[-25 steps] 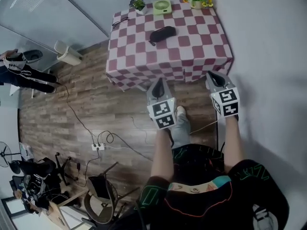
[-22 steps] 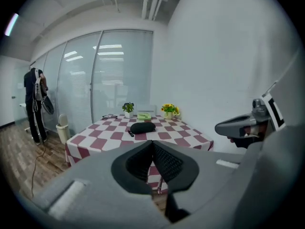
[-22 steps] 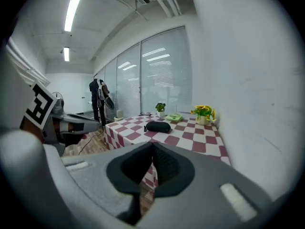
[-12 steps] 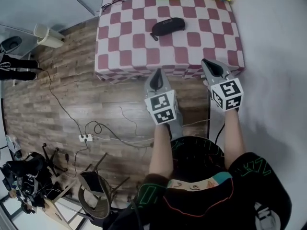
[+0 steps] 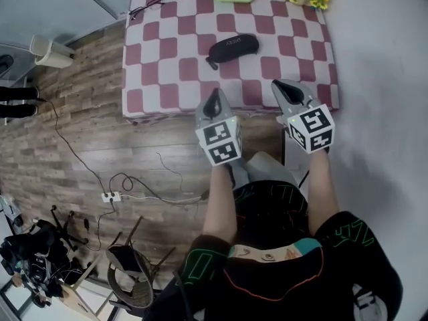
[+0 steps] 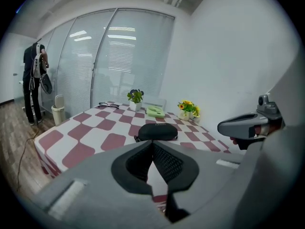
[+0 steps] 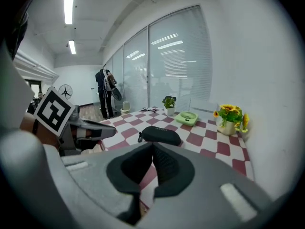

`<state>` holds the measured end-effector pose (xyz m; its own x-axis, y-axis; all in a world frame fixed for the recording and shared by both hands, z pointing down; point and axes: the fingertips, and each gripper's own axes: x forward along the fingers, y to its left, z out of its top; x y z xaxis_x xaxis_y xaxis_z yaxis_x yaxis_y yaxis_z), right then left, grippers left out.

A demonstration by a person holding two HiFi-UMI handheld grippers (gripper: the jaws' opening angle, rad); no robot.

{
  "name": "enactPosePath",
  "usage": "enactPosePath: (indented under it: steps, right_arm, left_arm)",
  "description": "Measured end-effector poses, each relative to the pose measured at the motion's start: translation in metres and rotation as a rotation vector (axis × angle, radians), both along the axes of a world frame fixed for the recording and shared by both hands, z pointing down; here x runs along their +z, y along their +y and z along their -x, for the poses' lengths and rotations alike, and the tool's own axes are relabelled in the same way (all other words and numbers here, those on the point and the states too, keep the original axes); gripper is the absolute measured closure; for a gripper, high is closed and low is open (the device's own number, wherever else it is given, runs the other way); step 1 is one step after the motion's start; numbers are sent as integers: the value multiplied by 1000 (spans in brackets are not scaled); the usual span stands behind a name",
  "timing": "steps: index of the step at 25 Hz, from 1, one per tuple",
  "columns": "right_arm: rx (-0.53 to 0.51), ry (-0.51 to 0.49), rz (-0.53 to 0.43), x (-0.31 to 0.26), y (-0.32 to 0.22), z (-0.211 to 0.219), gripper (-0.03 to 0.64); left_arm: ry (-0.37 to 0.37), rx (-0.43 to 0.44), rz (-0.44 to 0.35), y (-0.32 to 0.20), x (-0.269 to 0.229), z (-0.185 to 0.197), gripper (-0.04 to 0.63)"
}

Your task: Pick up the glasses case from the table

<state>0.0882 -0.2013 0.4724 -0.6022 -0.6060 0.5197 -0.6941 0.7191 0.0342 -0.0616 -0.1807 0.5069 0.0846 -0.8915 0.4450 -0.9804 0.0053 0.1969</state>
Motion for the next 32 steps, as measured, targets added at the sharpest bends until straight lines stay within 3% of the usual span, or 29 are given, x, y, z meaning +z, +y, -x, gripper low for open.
enactPosePath:
  steps: [7, 14, 20, 24, 32]
  right_arm:
    - [43, 10, -65, -32, -39, -14, 612]
    - [16, -25, -79, -37, -75, -1, 612]
    - [-56, 13, -54, -20, -112, 20, 612]
    - [-166, 80, -31, -12, -129, 45, 612]
    - [-533, 208, 63, 33, -141, 96, 610]
  left_arm:
    - [-11, 21, -85, -45, -36, 4, 589]
    - [-6, -9, -67, -78, -31, 15, 589]
    - [-9, -44, -45, -108, -18, 29, 589]
    - [10, -73, -16, -123, -10, 42, 589]
    - [42, -158, 76, -150, 33, 65, 589]
